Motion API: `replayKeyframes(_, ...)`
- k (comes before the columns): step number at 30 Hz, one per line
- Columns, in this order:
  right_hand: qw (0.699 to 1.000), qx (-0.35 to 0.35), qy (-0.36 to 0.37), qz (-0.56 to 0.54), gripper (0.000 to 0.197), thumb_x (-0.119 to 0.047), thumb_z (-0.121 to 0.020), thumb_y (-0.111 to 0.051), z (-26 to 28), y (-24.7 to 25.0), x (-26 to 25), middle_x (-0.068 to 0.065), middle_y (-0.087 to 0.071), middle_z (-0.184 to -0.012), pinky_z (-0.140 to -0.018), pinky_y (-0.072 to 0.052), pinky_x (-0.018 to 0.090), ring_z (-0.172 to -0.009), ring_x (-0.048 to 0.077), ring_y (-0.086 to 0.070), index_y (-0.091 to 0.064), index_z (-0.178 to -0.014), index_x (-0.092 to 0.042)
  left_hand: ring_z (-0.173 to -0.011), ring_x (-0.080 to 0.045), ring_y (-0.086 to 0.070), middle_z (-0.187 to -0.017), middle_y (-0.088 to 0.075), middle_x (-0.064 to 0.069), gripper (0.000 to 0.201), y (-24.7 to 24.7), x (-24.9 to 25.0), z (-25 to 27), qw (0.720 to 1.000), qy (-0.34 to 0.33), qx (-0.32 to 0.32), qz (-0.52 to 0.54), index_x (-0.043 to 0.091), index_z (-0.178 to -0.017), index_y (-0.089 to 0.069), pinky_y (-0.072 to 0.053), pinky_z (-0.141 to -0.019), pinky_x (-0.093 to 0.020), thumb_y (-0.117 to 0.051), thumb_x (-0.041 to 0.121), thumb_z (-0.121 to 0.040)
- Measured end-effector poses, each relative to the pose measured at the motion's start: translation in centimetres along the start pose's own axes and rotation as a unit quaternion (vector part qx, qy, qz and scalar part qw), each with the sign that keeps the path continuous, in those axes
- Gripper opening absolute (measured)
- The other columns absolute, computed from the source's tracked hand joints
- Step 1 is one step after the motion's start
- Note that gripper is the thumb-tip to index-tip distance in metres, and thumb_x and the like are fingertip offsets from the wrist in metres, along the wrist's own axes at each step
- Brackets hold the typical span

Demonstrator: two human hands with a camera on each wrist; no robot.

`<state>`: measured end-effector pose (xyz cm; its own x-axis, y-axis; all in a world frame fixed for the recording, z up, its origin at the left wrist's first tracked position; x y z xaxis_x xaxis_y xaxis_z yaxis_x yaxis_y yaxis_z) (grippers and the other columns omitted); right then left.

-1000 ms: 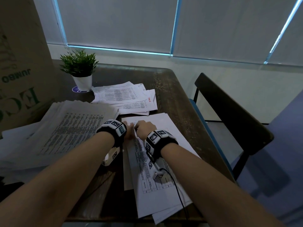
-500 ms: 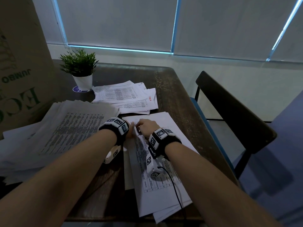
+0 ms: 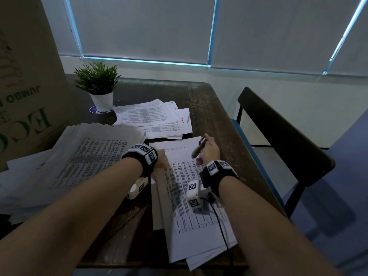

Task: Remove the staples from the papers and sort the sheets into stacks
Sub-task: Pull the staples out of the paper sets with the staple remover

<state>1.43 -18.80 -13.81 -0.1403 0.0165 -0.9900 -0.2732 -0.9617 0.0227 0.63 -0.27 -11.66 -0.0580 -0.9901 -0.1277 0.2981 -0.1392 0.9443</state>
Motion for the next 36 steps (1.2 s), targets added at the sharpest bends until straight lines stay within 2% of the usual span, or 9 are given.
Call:
replayKeyframes(3,0.981,0.063,-0.025,-0.18,0.042,-0.024,-0.105,-0.032,-0.4,2.1,0.9,0.013,-0.056,-0.129,-0.06,-0.047,0.031,-0.093,0.03,-0.061,-0.046,-0.14,-0.044,-0.11,-0.028,-0.055,-0.122,-0.055,-0.011,0.066,0.6,-1.4,-0.9,0.997,-0.006,-0.025,0.074,0.007,-0.121,-0.053,-0.048,-0.093,-0.039,-0.069,0.052,-0.074)
replayKeyframes(7,0.957,0.12,-0.032,-0.263,0.04,-0.019,-0.107,-0.031,-0.3,2.9,1.0,0.015,-0.058,-0.101,-0.052,-0.043,0.028,-0.069,0.021,-0.052,-0.044,-0.141,-0.034,-0.1,-0.025,-0.058,-0.117,-0.061,-0.011,0.05,1.5,-2.8,0.1,0.966,-0.036,-0.044,0.251,0.011,-0.106,-0.06,-0.047,-0.087,-0.035,-0.068,0.053,-0.078)
replayKeyframes(12,0.954,0.142,-0.034,-0.261,0.041,-0.021,-0.106,-0.032,-0.9,3.1,1.4,0.023,-0.06,-0.116,-0.052,-0.043,0.027,-0.062,0.018,-0.049,-0.047,-0.139,-0.039,-0.096,-0.019,-0.06,-0.11,-0.062,-0.003,0.019,0.3,-2.6,1.1,0.806,-0.059,-0.128,0.575,0.018,-0.106,-0.061,-0.048,-0.08,-0.032,-0.064,0.013,-0.087)
replayKeyframes(15,0.949,0.125,-0.037,-0.288,0.044,-0.018,-0.106,-0.034,-1.0,3.2,1.6,0.013,-0.057,-0.098,-0.055,-0.044,0.031,-0.064,0.018,-0.048,-0.045,-0.141,-0.042,-0.105,-0.014,-0.058,-0.113,-0.062,0.007,0.036,0.3,-2.5,1.1,0.871,-0.09,-0.106,0.471,0.024,-0.114,-0.058,-0.043,-0.092,-0.028,-0.069,0.036,-0.082)
replayKeyframes(19,0.951,0.105,-0.041,-0.289,0.042,-0.019,-0.106,-0.034,-0.5,2.7,1.5,0.015,-0.056,-0.122,-0.057,-0.045,0.03,-0.076,0.022,-0.054,-0.048,-0.139,-0.04,-0.127,-0.024,-0.044,-0.142,-0.045,-0.006,0.092,0.2,-3.1,-0.2,0.967,-0.055,-0.024,0.247,0.012,-0.139,-0.042,-0.034,-0.107,-0.035,-0.06,0.071,-0.071)
replayKeyframes(24,0.959,0.096,-0.027,-0.266,0.04,-0.019,-0.105,-0.035,0.2,2.5,1.1,0.009,-0.058,-0.118,-0.064,-0.049,0.032,-0.083,0.021,-0.058,-0.051,-0.135,-0.041,-0.086,-0.024,-0.055,-0.12,-0.061,-0.021,0.07,1.3,-1.7,-0.4,0.984,-0.013,0.011,0.177,-0.002,-0.115,-0.061,-0.041,-0.07,-0.031,-0.053,0.06,-0.085)
replayKeyframes(30,0.962,0.086,-0.029,-0.258,0.04,-0.019,-0.106,-0.036,-0.3,2.7,1.3,0.007,-0.056,-0.116,-0.064,-0.048,0.032,-0.086,0.021,-0.058,-0.051,-0.137,-0.038,-0.102,-0.026,-0.059,-0.115,-0.062,-0.01,0.055,1.8,-1.9,-0.3,0.973,-0.001,-0.066,0.222,0.007,-0.113,-0.063,-0.044,-0.084,-0.031,-0.054,0.054,-0.087)
replayKeyframes(33,0.96,0.087,-0.031,-0.263,0.039,-0.019,-0.105,-0.037,-0.6,2.5,1.3,0.009,-0.055,-0.121,-0.064,-0.048,0.032,-0.088,0.022,-0.057,-0.052,-0.136,-0.039,-0.086,-0.024,-0.06,-0.109,-0.06,-0.012,0.037,2.0,-2.8,0.1,0.918,-0.013,-0.095,0.386,0.007,-0.112,-0.055,-0.05,-0.076,-0.033,-0.063,0.032,-0.087)
replayKeyframes(36,0.961,0.089,-0.035,-0.261,0.04,-0.019,-0.106,-0.036,-0.7,2.6,1.4,0.008,-0.052,-0.122,-0.067,-0.048,0.033,-0.09,0.023,-0.056,-0.052,-0.137,-0.039,-0.079,-0.027,-0.069,-0.098,-0.068,-0.014,0.024,1.8,-2.8,2.1,0.789,-0.044,-0.189,0.583,0.002,-0.113,-0.055,-0.059,-0.066,-0.038,-0.056,0.009,-0.09)
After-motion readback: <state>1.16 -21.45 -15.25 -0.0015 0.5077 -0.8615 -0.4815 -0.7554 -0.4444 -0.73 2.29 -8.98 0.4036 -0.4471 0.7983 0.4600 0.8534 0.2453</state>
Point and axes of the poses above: each hand's wrist, its own z-axis away from the middle knuckle, its own y-axis out of the back of the hand, x = y × z, the point moved 3 cm from there along -z, towards the middle knuckle
